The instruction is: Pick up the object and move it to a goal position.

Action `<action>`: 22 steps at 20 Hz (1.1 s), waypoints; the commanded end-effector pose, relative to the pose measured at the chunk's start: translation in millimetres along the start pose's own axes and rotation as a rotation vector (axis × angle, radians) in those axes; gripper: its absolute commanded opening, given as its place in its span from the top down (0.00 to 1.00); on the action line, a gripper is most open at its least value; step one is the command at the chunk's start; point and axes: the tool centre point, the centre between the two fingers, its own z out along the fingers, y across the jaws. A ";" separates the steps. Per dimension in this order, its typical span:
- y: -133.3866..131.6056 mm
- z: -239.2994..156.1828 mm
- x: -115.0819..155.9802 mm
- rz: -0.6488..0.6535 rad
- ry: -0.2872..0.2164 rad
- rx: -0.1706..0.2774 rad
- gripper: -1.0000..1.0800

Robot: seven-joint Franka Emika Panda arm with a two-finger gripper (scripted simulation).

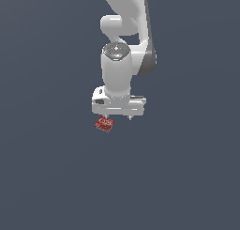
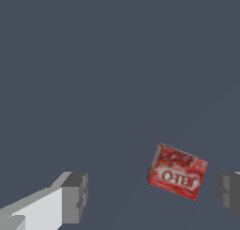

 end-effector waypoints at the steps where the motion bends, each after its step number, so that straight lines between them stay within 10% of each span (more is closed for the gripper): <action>1: 0.0 0.0 0.0 0.000 0.000 0.000 0.04; 22: 0.3 0.1 -6.4 -0.078 -0.009 0.017 0.04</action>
